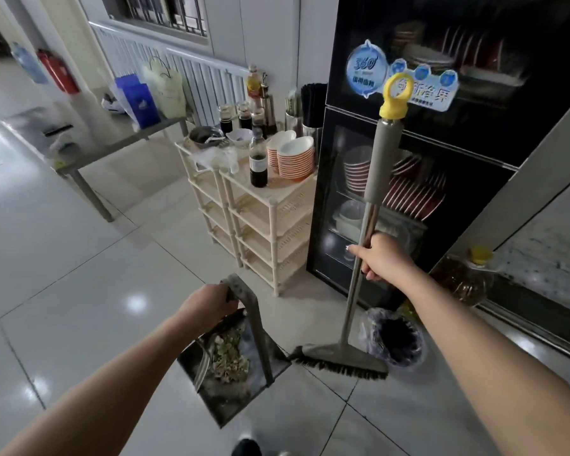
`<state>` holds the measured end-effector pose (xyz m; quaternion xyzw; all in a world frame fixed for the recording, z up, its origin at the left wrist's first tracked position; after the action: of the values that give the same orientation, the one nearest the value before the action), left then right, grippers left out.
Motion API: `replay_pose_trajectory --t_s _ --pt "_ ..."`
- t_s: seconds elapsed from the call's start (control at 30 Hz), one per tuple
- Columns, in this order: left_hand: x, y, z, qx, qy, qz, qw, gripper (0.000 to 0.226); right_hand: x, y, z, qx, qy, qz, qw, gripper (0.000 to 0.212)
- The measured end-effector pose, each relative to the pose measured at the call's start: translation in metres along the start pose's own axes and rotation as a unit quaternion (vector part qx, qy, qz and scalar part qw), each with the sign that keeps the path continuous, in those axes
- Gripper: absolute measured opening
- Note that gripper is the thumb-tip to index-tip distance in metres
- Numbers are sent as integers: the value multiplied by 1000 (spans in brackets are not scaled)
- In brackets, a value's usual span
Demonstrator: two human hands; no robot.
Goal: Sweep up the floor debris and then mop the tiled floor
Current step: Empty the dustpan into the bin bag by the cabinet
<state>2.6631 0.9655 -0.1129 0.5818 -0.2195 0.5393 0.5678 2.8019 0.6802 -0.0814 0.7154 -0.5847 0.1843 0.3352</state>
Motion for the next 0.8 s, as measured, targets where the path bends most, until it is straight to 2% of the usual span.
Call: replay_pose_trajectory --t_s 0.23,0.4,0.53,0.7,0.8 --pt "13 -105 2 -23 21 -35 999 17 -30 -86 -10 -67 -29 35 997 28" --pt "11 -163 17 -59 24 -90 994 25 -44 -136 -13 -123 -61 41 990 27" --pt "6 -202 31 -75 54 -120 988 16 -56 -169 -14 -155 -69 55 984 25" --pt "-7 -237 44 -77 59 -112 989 10 -75 -201 -9 -183 -94 46 978 24" --pt "-20 -255 52 -47 73 -122 989 21 -86 -222 -5 -194 -106 29 975 25"
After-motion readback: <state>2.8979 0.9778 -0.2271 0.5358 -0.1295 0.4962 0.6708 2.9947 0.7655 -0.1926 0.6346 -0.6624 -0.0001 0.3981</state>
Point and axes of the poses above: each hand's wrist, its own y-axis away from the middle knuckle, its own x-axis out of the back of the hand, z = x × y, the point moved 3 cm from there along -y, towards the middle knuckle, and after that the axes turned 4 degrees about -y, right-handed, at the moved point
